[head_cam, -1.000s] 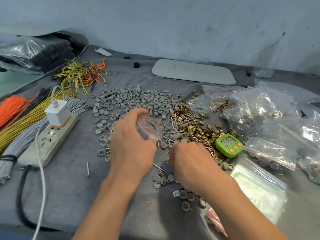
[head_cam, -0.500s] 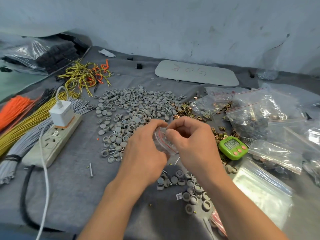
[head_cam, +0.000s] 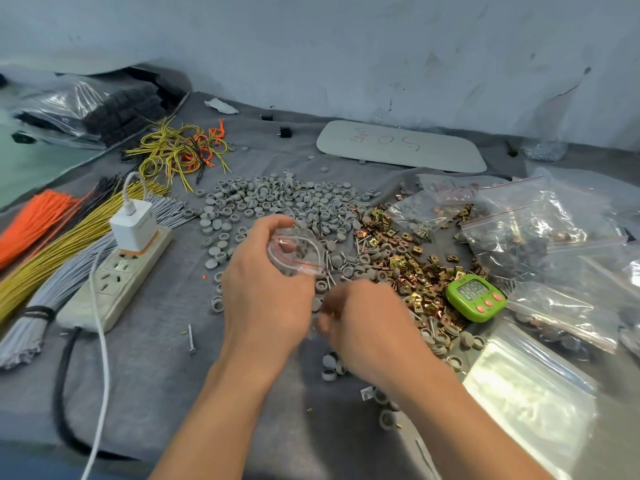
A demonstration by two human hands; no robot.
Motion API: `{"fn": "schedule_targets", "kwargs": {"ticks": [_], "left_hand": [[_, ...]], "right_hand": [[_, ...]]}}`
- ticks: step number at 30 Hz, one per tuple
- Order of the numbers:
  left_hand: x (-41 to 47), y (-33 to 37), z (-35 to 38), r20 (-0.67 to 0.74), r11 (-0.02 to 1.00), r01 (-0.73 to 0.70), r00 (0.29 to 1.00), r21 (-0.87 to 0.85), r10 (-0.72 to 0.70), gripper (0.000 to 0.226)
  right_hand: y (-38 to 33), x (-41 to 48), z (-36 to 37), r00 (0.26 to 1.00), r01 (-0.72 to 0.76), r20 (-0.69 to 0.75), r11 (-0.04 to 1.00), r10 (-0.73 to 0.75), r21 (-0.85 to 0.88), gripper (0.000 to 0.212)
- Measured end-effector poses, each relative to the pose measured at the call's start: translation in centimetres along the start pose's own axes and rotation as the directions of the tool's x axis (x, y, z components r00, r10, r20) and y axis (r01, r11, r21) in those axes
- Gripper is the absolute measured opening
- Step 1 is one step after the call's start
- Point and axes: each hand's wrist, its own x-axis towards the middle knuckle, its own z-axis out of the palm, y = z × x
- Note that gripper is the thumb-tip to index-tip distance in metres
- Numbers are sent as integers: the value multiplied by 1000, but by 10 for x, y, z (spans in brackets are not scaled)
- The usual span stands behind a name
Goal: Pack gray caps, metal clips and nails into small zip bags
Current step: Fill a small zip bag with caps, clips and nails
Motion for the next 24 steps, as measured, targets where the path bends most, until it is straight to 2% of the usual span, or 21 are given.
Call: {"fn": "schedule_targets", "kwargs": {"ticks": [2, 7, 10, 12, 13, 15, 17, 19, 21, 24], "left_hand": [[1, -2, -1, 0, 1000, -3, 1000, 3, 3, 52], [1, -3, -2, 9, 999, -11, 1000, 44, 10, 52], [0, -6, -2, 23, 997, -18, 1000, 71, 16, 55], [1, -8, -3, 47, 995, -21, 999, 96, 17, 56], [1, -9, -3, 64, 993, -27, 998, 117, 20, 56], [0, -9, -2, 128, 989, -37, 992, 144, 18, 57], [-2, -9, -2, 222, 987, -63, 974, 147, 29, 63], [-5, -7, -1, 310, 980, -111, 949, 163, 56, 69], [-8, -4, 1, 368, 980, -148, 926, 135, 89, 71], [-11, -4, 2, 412, 981, -185, 900, 66, 142, 67]], "right_hand": [[-5, -2, 10, 1000, 27, 13, 990, -25, -136, 11], [-12, -4, 14, 996, 87, 26, 967, -83, -238, 12], [-12, -5, 8, 998, 56, -11, 965, -61, -256, 17], [-9, -3, 1, 995, -17, -104, 985, -1, -170, 16], [-6, -1, -3, 985, -50, -166, 996, 36, -78, 10], [-2, 2, -12, 960, -67, -260, 985, 107, 159, 15], [3, 5, -22, 943, 3, -307, 920, 128, 393, 16], [3, 6, -31, 944, 91, -313, 829, 105, 552, 15], [1, 6, -35, 955, 146, -292, 798, 39, 585, 21], [-4, 6, -32, 969, 167, -241, 851, -49, 498, 25]]}}
